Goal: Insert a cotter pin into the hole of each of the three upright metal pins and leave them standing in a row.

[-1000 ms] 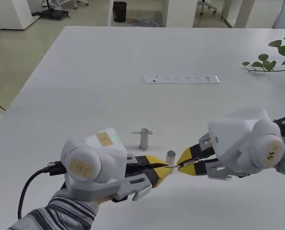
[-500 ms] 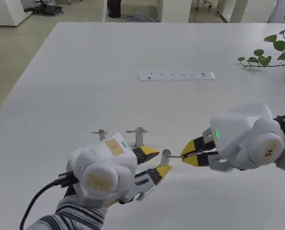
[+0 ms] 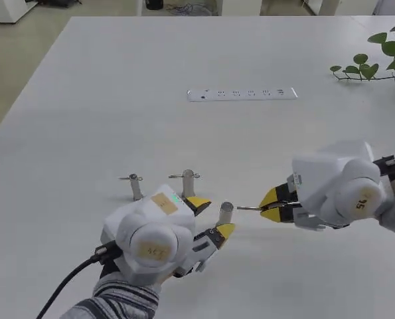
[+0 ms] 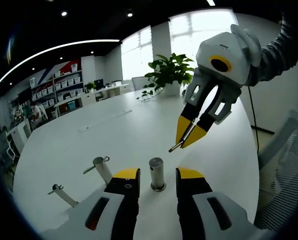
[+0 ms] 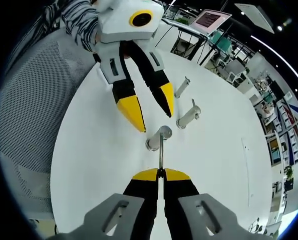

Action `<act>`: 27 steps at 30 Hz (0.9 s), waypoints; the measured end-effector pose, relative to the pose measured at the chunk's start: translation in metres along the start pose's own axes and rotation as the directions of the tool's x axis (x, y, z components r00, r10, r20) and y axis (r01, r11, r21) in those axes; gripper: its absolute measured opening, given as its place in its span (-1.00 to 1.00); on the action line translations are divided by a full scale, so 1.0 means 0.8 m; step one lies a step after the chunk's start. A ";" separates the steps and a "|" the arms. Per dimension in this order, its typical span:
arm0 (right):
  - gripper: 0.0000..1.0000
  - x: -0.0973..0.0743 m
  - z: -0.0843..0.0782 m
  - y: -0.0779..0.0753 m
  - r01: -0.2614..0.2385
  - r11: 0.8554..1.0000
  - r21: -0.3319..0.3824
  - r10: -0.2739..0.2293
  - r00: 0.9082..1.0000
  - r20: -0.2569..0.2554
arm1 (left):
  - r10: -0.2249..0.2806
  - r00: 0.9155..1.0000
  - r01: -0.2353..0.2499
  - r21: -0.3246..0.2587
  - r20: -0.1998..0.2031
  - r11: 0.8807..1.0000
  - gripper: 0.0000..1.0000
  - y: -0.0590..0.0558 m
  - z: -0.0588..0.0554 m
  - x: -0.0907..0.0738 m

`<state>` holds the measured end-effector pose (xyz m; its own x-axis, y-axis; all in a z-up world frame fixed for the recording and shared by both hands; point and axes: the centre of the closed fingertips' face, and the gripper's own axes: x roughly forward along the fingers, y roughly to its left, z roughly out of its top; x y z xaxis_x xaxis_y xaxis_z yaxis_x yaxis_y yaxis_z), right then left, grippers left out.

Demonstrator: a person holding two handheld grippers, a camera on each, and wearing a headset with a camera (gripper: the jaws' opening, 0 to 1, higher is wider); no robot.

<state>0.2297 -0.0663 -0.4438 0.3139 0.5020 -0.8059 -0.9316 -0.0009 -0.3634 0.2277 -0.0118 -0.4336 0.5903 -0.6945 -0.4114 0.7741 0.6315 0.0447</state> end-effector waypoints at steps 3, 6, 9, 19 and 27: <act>-1.00 0.006 -0.004 -0.003 -0.002 1.000 0.012 0.002 1.000 -0.005 | 0.008 1.000 -0.008 -0.006 -0.016 1.000 -0.49 0.001 -0.008 0.008; -1.00 0.011 -0.007 -0.004 -0.003 1.000 0.020 0.003 1.000 -0.013 | 0.010 0.999 -0.011 -0.018 -0.032 1.000 -0.52 0.002 -0.014 0.015; -1.00 0.014 -0.010 -0.003 -0.011 1.000 0.017 0.012 1.000 -0.019 | 0.005 0.999 -0.007 -0.056 -0.035 0.998 -0.52 0.002 -0.018 0.021; -1.00 0.023 -0.014 -0.002 -0.026 1.000 0.011 0.026 0.999 -0.025 | 0.013 0.997 -0.016 -0.052 -0.072 0.999 -0.62 0.003 -0.031 0.041; -1.00 0.025 -0.010 -0.005 -0.026 1.000 0.004 0.026 0.999 -0.024 | 0.019 0.996 -0.025 -0.069 -0.088 0.997 -0.71 0.004 -0.038 0.050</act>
<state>0.2412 -0.0629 -0.4625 0.2937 0.4809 -0.8261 -0.9402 -0.0107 -0.3405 0.2468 -0.0269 -0.4774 0.5828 -0.6493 -0.4887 0.7412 0.6712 -0.0079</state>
